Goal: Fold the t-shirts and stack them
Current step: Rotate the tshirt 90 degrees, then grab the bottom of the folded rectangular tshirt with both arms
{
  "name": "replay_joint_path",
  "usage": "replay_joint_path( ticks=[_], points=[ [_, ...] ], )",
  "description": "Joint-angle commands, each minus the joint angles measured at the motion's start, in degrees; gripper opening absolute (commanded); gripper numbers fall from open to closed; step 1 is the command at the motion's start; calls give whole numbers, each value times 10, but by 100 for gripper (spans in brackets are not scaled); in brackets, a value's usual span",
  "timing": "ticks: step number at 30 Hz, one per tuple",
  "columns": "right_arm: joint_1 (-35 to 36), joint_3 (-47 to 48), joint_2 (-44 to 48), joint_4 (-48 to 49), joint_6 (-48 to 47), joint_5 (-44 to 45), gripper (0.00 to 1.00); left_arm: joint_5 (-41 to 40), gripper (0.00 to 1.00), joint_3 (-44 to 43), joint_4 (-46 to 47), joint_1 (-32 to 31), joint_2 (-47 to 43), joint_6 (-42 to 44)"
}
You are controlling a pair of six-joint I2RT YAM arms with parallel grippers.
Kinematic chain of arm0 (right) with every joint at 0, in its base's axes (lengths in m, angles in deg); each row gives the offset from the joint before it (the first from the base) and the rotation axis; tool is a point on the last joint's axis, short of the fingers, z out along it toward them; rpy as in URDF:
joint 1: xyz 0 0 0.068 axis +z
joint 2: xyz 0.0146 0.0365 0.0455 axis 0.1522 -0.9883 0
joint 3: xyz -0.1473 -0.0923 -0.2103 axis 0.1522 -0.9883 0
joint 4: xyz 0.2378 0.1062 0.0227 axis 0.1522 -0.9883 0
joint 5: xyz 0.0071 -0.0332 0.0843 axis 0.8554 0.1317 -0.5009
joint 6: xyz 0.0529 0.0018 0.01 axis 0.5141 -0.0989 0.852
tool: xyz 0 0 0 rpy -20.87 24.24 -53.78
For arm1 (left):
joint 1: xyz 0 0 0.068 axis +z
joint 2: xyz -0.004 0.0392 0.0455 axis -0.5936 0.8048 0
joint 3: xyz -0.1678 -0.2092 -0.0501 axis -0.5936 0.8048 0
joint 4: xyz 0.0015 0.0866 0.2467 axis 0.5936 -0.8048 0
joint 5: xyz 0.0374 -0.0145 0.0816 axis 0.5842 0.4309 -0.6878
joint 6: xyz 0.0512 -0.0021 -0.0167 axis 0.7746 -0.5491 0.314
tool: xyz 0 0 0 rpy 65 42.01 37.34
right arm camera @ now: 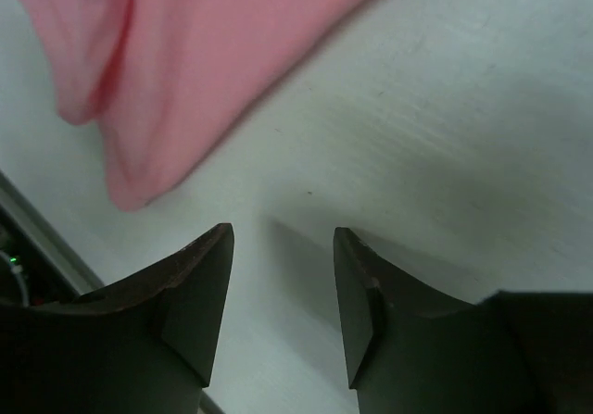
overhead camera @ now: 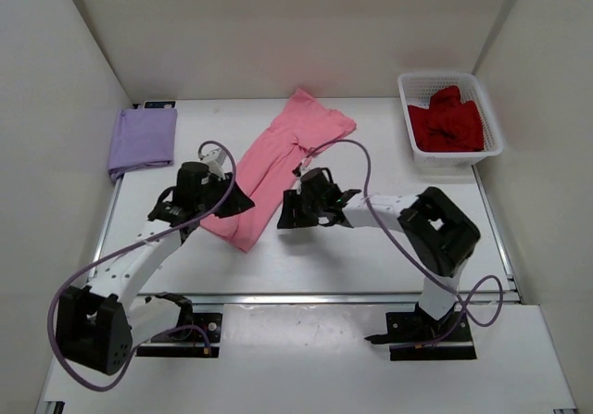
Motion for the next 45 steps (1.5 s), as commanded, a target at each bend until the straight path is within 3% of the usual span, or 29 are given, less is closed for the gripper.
replay_joint_path(
  ticks=[1, 5, 11, 12, 14, 15, 20, 25, 27, 29, 30, 37, 45],
  points=[
    [25, 22, -22, 73, 51, 50, 46, -12, 35, -1, -26, 54, -52, 12],
    [59, 58, -91, 62, 75, 87, 50, 7, 40, 22, -22, 89, -44, -3],
    [63, 115, -165, 50, 98, 69, 35, -1, 42, 35, -29, 97, -39, 12],
    [54, 114, -171, 54, 101, 63, 29, -14, 42, 31, -35, 97, -43, 17],
    [45, 97, -166, 65, 105, 48, 5, -57, 43, 19, -45, 85, -44, 27],
    [34, 80, -160, 68, 108, 29, 0, -62, 43, 9, -61, 79, -37, 34],
    [-32, -82, -6, 77, 63, 2, 0, -74, 43, 2, -68, 36, -2, 35],
    [-171, -248, 185, 7, -31, -74, 1, -103, 46, 20, -61, -77, 34, 9],
    [-205, -285, 233, -20, -57, -93, 17, -80, 47, 43, -54, -86, 36, -3],
    [-218, -300, 268, -56, -66, -89, 43, -69, 50, 71, -46, -96, 35, -9],
    [-219, -306, 301, -72, -66, -89, 48, -64, 54, 88, -44, -105, 34, -16],
    [-223, -400, 432, -130, -13, -34, 46, -28, 69, 147, 41, -187, 48, -83],
    [-234, -459, 473, -113, 18, -44, 43, -63, 68, 144, 120, -249, 103, -168]
  ],
)
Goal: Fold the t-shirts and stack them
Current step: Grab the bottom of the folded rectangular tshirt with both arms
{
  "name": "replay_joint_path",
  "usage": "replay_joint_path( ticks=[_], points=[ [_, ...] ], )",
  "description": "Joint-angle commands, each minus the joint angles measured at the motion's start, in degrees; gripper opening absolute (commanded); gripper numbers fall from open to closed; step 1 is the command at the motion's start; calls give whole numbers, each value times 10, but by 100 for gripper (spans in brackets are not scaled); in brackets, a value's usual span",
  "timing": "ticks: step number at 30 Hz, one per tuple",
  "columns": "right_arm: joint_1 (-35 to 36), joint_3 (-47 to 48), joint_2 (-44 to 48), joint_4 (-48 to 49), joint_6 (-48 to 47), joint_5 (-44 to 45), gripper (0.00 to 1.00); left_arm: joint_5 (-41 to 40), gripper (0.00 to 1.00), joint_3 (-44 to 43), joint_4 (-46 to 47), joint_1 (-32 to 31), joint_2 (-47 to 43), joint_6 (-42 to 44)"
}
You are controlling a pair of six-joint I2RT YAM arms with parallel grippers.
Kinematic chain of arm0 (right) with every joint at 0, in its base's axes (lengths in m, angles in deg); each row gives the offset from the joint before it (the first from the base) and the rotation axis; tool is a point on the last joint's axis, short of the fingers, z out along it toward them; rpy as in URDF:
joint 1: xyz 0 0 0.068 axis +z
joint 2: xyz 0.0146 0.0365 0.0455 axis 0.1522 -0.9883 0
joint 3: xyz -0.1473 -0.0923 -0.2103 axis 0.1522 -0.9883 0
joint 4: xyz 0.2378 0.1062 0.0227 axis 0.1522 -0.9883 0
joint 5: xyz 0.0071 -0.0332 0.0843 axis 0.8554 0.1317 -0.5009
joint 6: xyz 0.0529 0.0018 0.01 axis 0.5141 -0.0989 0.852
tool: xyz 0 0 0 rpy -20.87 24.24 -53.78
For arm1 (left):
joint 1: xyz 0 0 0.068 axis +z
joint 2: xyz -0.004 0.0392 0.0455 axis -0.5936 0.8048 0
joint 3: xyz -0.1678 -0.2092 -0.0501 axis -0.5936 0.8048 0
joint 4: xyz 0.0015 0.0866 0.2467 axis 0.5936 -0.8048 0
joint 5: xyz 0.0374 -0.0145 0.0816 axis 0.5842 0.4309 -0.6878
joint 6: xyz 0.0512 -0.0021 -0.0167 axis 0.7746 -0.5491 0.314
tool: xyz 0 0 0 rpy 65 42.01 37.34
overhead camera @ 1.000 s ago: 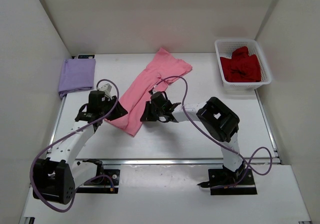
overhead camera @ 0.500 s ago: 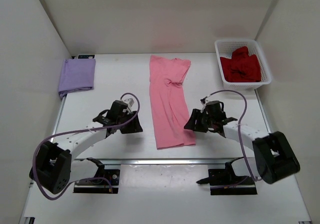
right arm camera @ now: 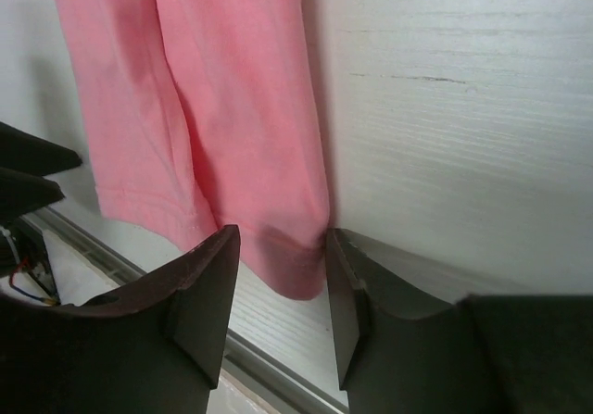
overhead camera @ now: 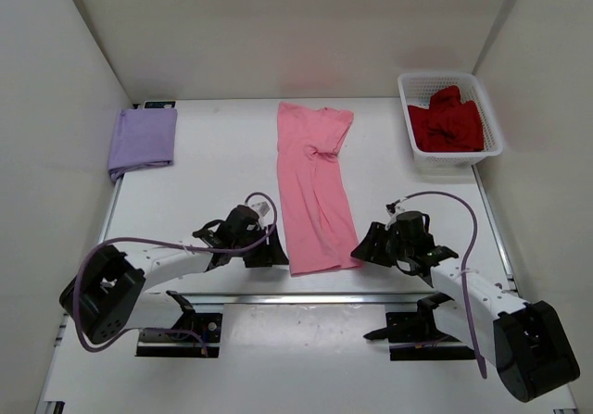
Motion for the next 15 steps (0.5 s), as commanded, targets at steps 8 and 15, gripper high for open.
replay_joint_path(
  ticks=[8, 15],
  points=[
    [-25, -30, 33, -57, -6, -2, 35, -58, 52, 38, 136, -61, 76, -120],
    [-4, -29, 36, -62, 3, 5, 31, -61, 47, 22, 137, -76, 99, -122]
  ],
)
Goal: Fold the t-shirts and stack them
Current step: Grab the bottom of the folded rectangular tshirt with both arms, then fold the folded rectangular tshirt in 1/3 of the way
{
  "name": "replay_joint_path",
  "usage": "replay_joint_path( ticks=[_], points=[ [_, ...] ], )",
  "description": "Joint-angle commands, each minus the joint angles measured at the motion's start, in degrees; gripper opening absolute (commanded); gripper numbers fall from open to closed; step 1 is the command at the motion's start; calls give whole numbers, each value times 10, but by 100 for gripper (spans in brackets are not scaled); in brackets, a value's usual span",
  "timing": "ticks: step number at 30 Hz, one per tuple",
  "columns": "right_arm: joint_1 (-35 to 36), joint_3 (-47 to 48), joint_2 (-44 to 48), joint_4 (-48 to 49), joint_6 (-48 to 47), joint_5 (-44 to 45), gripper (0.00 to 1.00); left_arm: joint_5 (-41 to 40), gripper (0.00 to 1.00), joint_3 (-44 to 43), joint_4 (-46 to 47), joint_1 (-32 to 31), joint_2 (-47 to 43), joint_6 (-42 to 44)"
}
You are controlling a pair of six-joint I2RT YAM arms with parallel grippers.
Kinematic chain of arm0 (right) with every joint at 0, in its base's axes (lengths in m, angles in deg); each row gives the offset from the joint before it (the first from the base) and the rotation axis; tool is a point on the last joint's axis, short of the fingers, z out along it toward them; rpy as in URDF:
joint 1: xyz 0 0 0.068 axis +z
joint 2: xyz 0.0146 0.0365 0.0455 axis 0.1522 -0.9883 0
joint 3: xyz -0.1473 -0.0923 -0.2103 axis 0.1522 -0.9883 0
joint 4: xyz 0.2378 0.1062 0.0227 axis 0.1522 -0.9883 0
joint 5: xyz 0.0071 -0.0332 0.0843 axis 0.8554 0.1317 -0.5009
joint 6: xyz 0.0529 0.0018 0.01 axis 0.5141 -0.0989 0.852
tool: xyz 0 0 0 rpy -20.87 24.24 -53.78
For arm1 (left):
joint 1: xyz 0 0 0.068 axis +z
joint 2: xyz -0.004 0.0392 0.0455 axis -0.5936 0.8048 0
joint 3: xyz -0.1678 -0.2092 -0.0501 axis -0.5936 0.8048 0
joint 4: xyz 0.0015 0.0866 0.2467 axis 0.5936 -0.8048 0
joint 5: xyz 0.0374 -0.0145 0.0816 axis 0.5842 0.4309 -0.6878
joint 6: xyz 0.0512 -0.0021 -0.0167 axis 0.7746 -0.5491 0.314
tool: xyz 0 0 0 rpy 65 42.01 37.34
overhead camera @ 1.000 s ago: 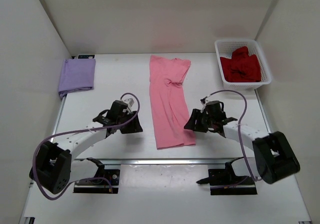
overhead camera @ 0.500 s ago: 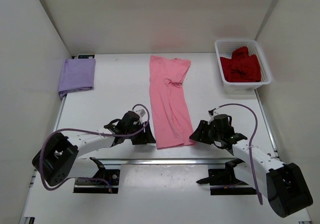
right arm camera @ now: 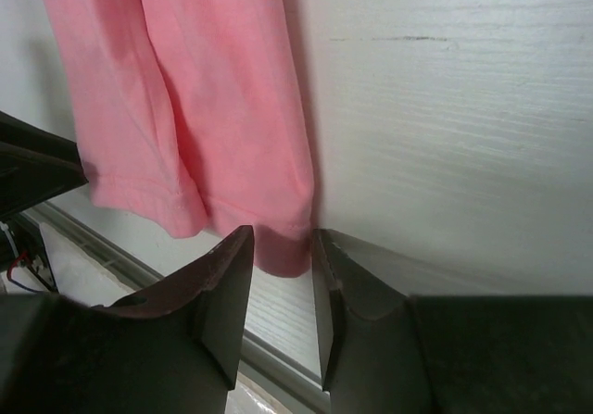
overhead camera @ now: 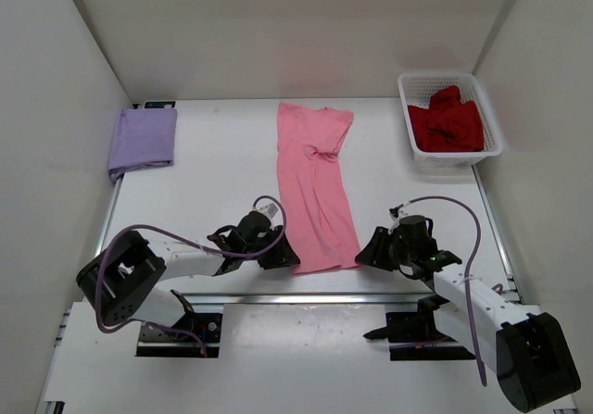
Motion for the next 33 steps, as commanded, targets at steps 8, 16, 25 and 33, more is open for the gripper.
replay_joint_path(
  ticks=[8, 16, 25, 33],
  points=[
    [36, -8, 3, -47, -4, 13, 5, -20, 10, 2, -43, -9, 12, -2],
    [194, -13, 32, -70, 85, 46, 0, -24, 0, 56, -168, 16, -127, 30],
    [178, 100, 59, -143, 54, 44, 0, 16, 0, 7, -269, 74, -243, 52],
    [-13, 313, -174, -118, -126, -20, 0, 20, 0, -213, -241, 183, -61, 129]
  ],
)
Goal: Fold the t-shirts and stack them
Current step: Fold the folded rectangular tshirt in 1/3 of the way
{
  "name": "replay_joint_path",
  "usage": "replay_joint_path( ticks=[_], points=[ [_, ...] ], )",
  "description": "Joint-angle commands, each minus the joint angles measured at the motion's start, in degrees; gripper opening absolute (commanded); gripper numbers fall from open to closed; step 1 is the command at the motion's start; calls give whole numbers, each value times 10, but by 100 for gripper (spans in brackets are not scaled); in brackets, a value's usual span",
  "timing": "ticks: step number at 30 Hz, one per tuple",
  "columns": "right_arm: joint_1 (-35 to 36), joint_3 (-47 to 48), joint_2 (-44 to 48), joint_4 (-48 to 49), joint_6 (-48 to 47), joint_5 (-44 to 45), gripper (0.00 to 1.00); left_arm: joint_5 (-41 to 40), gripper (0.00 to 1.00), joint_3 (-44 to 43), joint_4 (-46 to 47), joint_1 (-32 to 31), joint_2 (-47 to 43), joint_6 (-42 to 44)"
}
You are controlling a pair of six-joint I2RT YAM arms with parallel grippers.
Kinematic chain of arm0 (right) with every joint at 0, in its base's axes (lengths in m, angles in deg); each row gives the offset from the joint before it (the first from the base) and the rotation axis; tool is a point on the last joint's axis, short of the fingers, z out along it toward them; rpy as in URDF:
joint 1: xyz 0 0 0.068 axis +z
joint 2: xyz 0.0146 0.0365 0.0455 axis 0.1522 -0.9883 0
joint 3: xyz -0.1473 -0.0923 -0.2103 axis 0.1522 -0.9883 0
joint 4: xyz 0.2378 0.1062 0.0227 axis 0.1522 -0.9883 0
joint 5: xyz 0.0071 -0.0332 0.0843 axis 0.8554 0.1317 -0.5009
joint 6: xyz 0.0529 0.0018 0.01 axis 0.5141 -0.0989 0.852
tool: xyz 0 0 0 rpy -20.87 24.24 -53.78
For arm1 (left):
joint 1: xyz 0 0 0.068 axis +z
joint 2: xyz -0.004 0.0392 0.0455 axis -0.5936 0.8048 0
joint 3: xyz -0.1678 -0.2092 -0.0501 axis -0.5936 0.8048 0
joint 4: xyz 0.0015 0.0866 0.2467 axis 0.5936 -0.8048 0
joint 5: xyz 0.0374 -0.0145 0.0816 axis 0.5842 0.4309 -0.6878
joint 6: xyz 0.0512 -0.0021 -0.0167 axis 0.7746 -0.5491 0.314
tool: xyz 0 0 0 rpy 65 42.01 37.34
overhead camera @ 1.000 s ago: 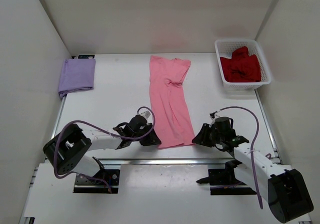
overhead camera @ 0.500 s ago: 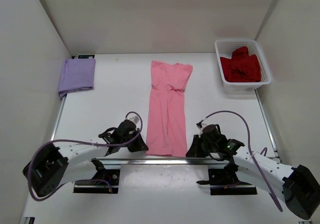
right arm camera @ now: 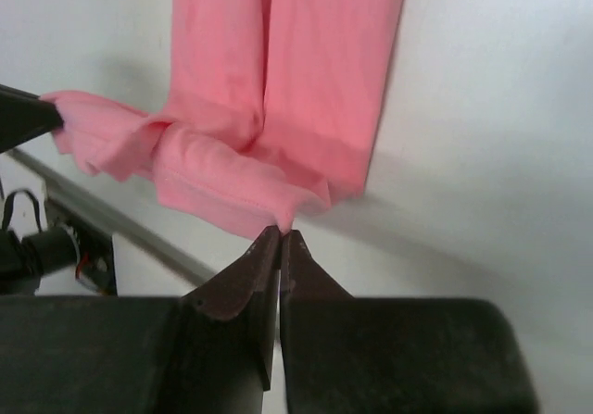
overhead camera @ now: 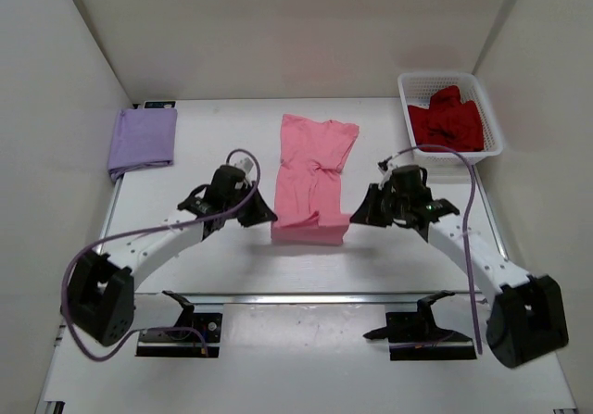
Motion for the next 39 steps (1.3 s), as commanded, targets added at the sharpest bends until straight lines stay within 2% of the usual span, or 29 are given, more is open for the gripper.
replay_joint_path(
  ticks=[1, 3, 9, 16, 20, 21, 23, 25, 26, 28, 30, 31, 33, 34, 35, 39],
  points=[
    [-45, 75, -93, 35, -87, -13, 1, -19, 0, -82, 23, 39, 79, 45],
    [-60, 134, -165, 52, -96, 3, 0, -50, 0, -151, 19, 49, 133, 69],
    [-99, 260, -322, 88, -110, -35, 0, -61, 0, -284, -2, 85, 298, 92],
    [-124, 334, -437, 105, -99, -56, 0, -78, 0, -367, -15, 96, 386, 101],
    [-122, 363, -479, 109, -98, -63, 0, -73, 10, -386, -7, 101, 411, 100],
    [-119, 372, -482, 111, -97, -59, 0, -71, 15, -389, -5, 109, 405, 101],
    [-115, 379, -482, 106, -96, -50, 7, -63, 24, -383, 8, 112, 395, 97],
    [-121, 388, -475, 95, -93, -44, 21, -47, 44, -375, 28, 128, 364, 92],
    [-121, 386, -461, 89, -95, -48, 26, -47, 51, -370, 28, 128, 355, 96],
    [-119, 382, -429, 88, -97, -25, 32, -55, 57, -352, 39, 133, 309, 97],
    [-106, 360, -381, 97, -95, -7, 34, -58, 59, -303, 58, 132, 271, 91],
    [-94, 349, -373, 110, -93, -2, 33, -51, 59, -286, 76, 130, 246, 86],
    [-70, 316, -351, 122, -85, -5, 8, -50, 57, -220, 93, 113, 214, 84],
    [-48, 311, -347, 132, -88, -12, 4, -46, 57, -186, 103, 99, 195, 80],
    [-36, 297, -352, 146, -88, -12, 0, -46, 55, -165, 122, 84, 190, 78],
    [21, 310, -416, 145, -89, -10, 0, -17, 51, -72, 194, 52, 182, 33]
  ],
)
